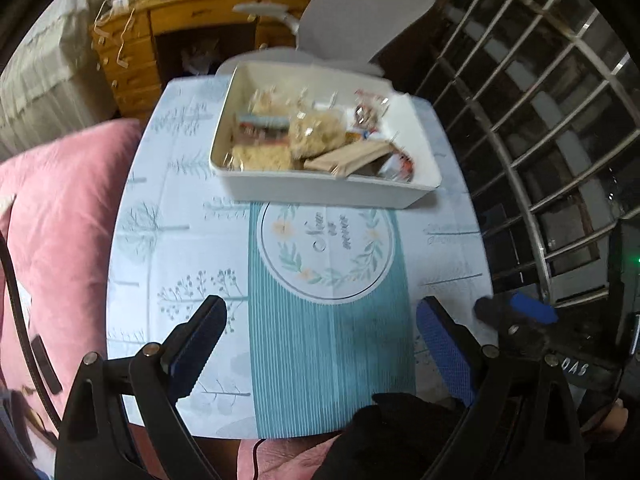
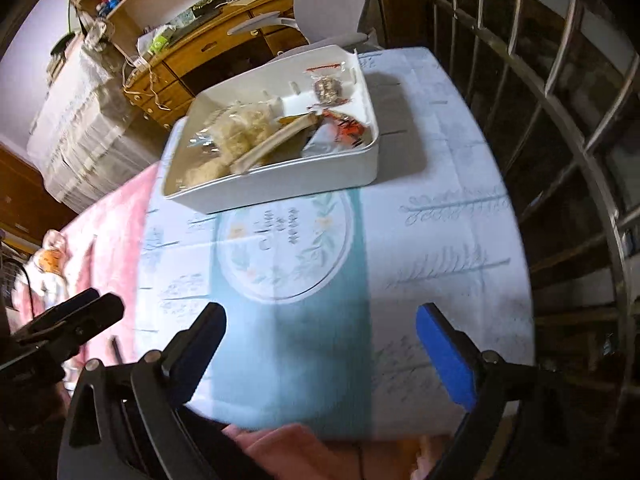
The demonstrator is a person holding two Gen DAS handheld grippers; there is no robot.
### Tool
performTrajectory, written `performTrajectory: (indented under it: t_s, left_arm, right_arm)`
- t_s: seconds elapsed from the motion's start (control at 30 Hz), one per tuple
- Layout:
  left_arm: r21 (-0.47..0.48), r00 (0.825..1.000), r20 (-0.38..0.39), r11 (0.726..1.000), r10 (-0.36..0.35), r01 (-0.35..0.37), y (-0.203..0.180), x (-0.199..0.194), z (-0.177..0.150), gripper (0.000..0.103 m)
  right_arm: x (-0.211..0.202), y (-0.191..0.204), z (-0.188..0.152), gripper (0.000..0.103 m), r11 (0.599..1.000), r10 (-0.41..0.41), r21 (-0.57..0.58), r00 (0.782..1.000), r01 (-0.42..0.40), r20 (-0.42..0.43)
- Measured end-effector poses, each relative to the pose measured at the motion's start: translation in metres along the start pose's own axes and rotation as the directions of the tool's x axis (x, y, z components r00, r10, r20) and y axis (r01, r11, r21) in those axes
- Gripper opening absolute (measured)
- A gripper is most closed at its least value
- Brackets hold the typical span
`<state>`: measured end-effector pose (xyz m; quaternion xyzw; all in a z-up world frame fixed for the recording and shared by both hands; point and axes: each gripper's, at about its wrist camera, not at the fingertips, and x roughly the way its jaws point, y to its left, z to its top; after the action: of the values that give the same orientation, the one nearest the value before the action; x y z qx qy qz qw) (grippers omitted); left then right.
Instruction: Organize snacks
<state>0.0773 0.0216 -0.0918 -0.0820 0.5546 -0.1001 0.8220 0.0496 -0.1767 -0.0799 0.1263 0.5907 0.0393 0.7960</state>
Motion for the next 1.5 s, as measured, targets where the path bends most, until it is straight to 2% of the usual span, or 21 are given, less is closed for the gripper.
performTrajectory:
  t_s: [0.17, 0.27, 0.37, 0.5, 0.6, 0.7, 0.8, 0.9, 1.07, 1.3, 1.5]
  left_arm:
    - [0.078, 0.997, 0.073, 0.997, -0.007, 0.001, -0.009, -0.036, -0.001, 0.095]
    - [0.097, 0.991, 0.118, 0.994, -0.055, 0.043, -0.009, -0.058, -0.01, 0.098]
    - [0.103, 0.989, 0.146, 0.995, -0.015, 0.0, -0.007, -0.071, -0.023, 0.099]
    - [0.057, 0.987, 0.157, 0.998, 0.02, -0.029, -0.001, -0.084, -0.039, 0.099]
    - [0.045, 0.975, 0.21, 0.996, 0.066, -0.077, -0.004, -0.096, -0.045, 0.103]
    - [0.036, 0.969, 0.23, 0.994, 0.093, -0.104, -0.012, -0.106, -0.048, 0.103]
    - [0.019, 0.957, 0.259, 0.99, 0.128, -0.138, -0.016, -0.11, -0.051, 0.103]
    - [-0.007, 0.95, 0.268, 0.987, 0.158, -0.162, -0.017, -0.108, -0.052, 0.103]
    - [-0.035, 0.936, 0.28, 0.976, 0.214, -0.213, -0.024, -0.103, -0.055, 0.103]
    - [-0.018, 0.934, 0.276, 0.973, 0.227, -0.231, -0.037, -0.093, -0.051, 0.103]
    - [-0.007, 0.932, 0.281, 0.972, 0.227, -0.235, -0.043, -0.088, -0.045, 0.103]
  right_arm:
    - [-0.028, 0.019, -0.017, 0.096, 0.999, -0.033, 0.009, 0.999, 0.032, 0.037]
    - [-0.046, 0.032, -0.031, 0.096, 0.998, -0.054, 0.022, 0.997, 0.053, 0.05]
    - [-0.061, 0.046, -0.047, 0.097, 0.998, -0.069, 0.001, 0.994, 0.069, 0.09]
    - [-0.073, 0.057, -0.064, 0.097, 0.998, -0.068, -0.004, 0.99, 0.069, 0.127]
    - [-0.081, 0.063, -0.07, 0.097, 0.996, -0.067, -0.047, 0.983, 0.076, 0.17]
    - [-0.089, 0.062, -0.067, 0.097, 0.996, -0.06, -0.052, 0.983, 0.07, 0.175]
    - [-0.095, 0.066, -0.067, 0.097, 0.993, -0.056, -0.094, 0.979, 0.076, 0.198]
    - [-0.094, 0.066, -0.065, 0.102, 0.99, -0.057, -0.114, 0.978, 0.081, 0.203]
    - [-0.095, 0.062, -0.065, 0.103, 0.986, -0.056, -0.144, 0.973, 0.089, 0.223]
    - [-0.099, 0.051, -0.063, 0.103, 0.985, -0.073, -0.133, 0.962, 0.111, 0.264]
    - [-0.099, 0.043, -0.055, 0.103, 0.985, -0.079, -0.125, 0.961, 0.115, 0.266]
